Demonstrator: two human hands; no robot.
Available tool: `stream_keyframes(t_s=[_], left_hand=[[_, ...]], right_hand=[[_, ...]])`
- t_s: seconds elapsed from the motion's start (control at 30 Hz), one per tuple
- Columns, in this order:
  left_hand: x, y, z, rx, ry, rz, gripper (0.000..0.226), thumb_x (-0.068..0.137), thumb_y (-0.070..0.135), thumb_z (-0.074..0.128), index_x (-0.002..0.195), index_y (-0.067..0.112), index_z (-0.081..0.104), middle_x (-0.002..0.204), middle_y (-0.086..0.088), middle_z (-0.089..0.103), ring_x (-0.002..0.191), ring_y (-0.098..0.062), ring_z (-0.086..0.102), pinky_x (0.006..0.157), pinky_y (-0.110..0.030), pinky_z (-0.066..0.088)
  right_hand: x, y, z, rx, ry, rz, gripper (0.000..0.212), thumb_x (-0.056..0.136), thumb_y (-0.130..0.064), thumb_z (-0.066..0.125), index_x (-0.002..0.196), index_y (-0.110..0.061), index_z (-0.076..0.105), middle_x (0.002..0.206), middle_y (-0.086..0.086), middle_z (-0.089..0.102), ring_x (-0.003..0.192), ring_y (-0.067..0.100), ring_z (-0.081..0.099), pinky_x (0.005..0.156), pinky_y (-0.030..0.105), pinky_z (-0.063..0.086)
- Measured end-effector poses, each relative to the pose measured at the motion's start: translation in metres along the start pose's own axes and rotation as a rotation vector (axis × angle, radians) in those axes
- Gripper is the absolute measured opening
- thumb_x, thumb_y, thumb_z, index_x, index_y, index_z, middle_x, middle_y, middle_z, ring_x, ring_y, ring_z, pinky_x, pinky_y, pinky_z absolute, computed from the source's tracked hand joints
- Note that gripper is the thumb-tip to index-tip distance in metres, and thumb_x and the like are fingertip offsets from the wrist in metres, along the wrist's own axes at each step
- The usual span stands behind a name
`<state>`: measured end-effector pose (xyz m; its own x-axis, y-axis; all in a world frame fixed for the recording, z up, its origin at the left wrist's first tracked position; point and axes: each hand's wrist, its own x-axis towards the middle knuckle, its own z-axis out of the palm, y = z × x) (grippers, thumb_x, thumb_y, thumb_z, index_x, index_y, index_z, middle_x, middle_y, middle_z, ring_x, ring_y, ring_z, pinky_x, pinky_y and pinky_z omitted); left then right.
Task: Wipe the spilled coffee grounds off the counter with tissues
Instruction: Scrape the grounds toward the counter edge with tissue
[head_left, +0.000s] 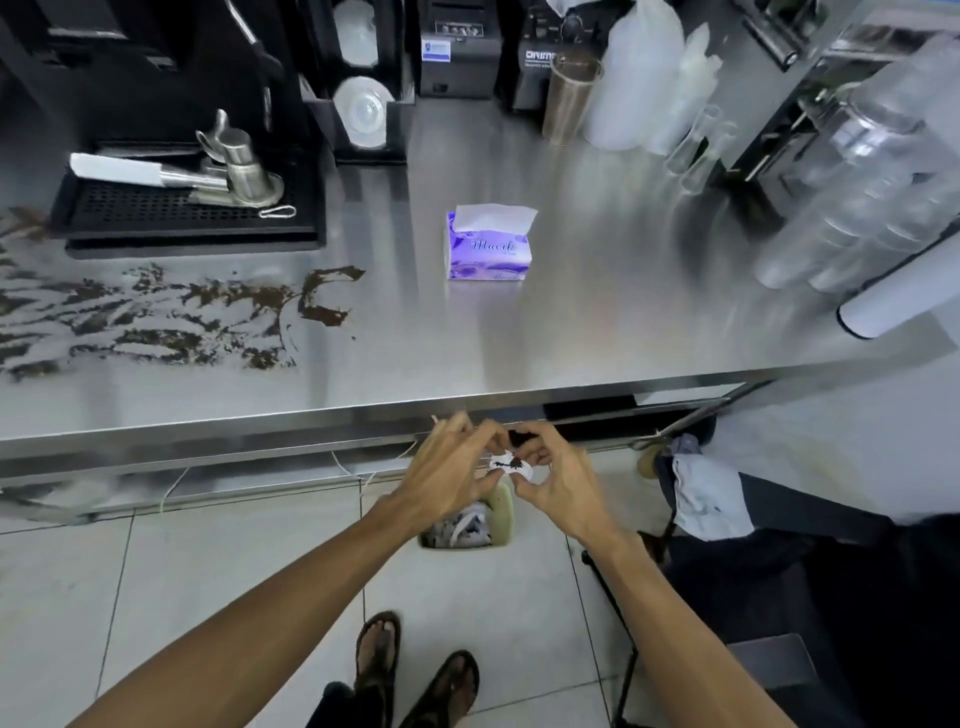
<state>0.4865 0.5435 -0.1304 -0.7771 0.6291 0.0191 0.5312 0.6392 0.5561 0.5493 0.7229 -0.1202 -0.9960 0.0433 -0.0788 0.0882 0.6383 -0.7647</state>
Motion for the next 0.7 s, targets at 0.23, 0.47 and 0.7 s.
stream_keyframes(t_s=[0.23,0.47,0.7], left_hand=[[0.001,-0.064,0.093,0.008,-0.092,-0.034,0.036,0.082,0.035,0.071,0.114,0.027,0.055,0.1,0.002,0.043,0.093,-0.017,0.045,0.077,-0.03,0.042],[0.005,-0.191,0.27,-0.033,-0.236,-0.092,0.043,0.085,0.038,0.068,0.125,0.027,0.056,0.119,-0.001,0.057,0.11,-0.021,0.051,0.088,-0.024,0.037],[0.012,-0.26,0.379,-0.047,-0.55,-0.224,0.063,0.081,0.039,0.071,0.136,0.02,0.047,0.125,-0.001,0.061,0.118,-0.022,0.055,0.097,-0.03,0.044]], right_hand=[[0.013,0.095,0.079,-0.007,-0.048,0.107,0.062,0.074,-0.011,0.079,0.127,-0.026,0.051,0.096,-0.005,0.066,0.089,0.005,0.063,0.08,0.018,0.052],[0.032,0.255,0.225,-0.026,-0.04,0.212,0.062,0.073,-0.012,0.08,0.123,-0.032,0.05,0.1,-0.001,0.069,0.087,0.013,0.066,0.078,0.025,0.057],[0.031,0.365,0.308,-0.064,-0.129,0.342,0.057,0.074,-0.013,0.078,0.126,-0.015,0.055,0.104,0.0,0.067,0.094,0.016,0.064,0.086,0.037,0.055]])
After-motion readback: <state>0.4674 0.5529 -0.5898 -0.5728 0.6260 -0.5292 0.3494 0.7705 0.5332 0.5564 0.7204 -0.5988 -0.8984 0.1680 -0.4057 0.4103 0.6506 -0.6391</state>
